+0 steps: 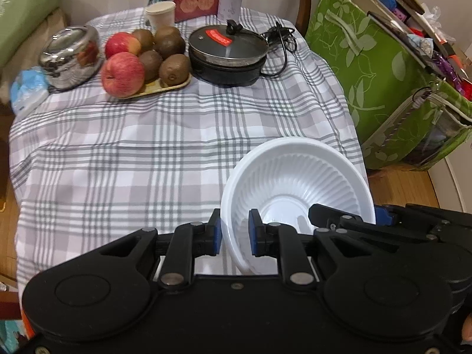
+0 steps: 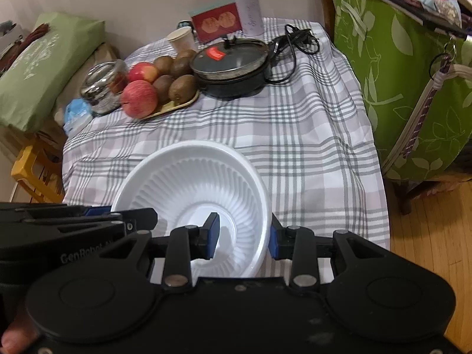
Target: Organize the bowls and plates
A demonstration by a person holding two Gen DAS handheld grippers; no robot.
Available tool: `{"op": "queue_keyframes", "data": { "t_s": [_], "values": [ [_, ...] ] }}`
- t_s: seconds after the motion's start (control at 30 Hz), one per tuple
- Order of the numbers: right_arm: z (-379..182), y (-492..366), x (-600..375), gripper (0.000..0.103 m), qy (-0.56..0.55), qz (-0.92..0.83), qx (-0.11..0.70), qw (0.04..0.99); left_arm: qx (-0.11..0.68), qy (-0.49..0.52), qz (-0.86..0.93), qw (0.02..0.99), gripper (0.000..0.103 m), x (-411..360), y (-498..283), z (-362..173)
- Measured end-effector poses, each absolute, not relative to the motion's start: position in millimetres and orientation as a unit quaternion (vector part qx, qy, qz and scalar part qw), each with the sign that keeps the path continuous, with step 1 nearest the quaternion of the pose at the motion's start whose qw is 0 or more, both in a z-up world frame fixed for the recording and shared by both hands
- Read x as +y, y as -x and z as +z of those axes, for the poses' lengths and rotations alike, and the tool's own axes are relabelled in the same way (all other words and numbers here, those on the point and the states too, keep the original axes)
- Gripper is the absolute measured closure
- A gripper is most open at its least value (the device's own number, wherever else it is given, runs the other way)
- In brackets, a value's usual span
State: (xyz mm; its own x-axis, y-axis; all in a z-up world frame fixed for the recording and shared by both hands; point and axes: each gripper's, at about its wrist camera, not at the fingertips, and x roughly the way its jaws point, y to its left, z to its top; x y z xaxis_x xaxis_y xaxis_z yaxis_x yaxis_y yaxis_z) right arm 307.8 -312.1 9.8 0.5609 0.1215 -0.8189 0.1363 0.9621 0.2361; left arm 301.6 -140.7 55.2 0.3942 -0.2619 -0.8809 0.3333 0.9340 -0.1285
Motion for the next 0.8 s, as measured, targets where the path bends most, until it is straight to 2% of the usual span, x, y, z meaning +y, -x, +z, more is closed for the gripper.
{"op": "queue_keyframes", "data": {
  "t_s": [0.5,0.8],
  "values": [
    [49.0,-236.5,-261.9,0.066,-0.116,0.03,0.442,0.889,0.502,-0.025,-0.159,0.85,0.079,-91.5,-242.6,77.1],
    [51.8,-201.3,-238.2,0.065,-0.111,0.05,0.44,0.89,0.497,-0.006,-0.152,0.855,0.079,-62.3,-209.0,78.7]
  ]
}}
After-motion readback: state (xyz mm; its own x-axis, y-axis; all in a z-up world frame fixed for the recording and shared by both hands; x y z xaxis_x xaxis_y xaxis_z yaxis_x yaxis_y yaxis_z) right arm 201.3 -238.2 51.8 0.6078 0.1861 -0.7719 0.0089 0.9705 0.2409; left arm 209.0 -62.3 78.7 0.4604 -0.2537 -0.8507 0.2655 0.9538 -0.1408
